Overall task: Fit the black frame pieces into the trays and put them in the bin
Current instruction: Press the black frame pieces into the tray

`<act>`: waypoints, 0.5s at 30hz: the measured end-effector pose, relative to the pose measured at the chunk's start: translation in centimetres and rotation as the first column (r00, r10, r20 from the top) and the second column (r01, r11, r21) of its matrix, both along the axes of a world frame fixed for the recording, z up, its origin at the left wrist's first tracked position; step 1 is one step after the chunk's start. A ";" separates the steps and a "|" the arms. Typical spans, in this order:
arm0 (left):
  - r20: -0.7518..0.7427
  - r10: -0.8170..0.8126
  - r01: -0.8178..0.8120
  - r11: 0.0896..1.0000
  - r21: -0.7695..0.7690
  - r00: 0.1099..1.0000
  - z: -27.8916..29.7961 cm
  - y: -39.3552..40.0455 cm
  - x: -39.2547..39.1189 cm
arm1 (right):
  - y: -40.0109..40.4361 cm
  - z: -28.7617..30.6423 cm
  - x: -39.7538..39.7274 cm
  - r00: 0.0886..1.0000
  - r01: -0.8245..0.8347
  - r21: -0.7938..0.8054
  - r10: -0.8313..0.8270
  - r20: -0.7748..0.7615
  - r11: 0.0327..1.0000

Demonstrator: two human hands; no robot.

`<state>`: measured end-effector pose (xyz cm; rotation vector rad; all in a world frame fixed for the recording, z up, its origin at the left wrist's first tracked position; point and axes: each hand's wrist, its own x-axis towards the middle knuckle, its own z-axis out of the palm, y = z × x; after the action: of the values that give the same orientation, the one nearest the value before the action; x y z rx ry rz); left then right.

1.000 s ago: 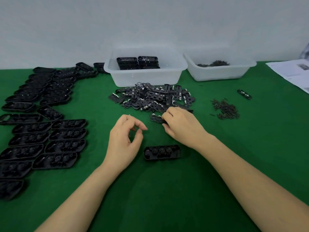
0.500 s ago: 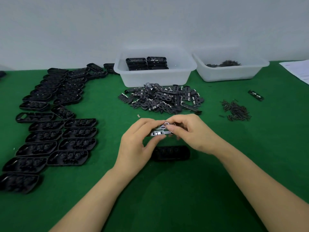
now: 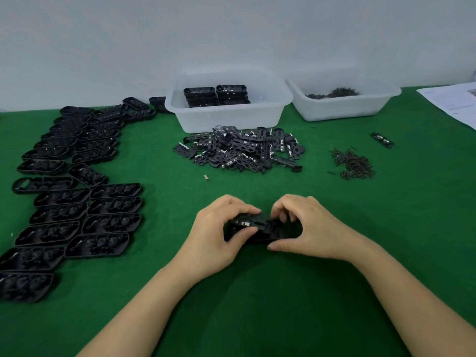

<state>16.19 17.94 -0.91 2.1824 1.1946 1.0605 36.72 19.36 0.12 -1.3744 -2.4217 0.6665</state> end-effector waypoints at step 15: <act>-0.334 -0.143 0.119 0.989 -0.091 0.932 3.2 1.5 1.2 | 0.1 -0.2 -0.3 1.000 0.019 -0.015 -0.019 0.006 1.000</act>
<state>17.35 19.40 2.32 2.4178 1.1839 0.5913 36.38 19.50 -0.12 -1.4053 -2.4094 0.6785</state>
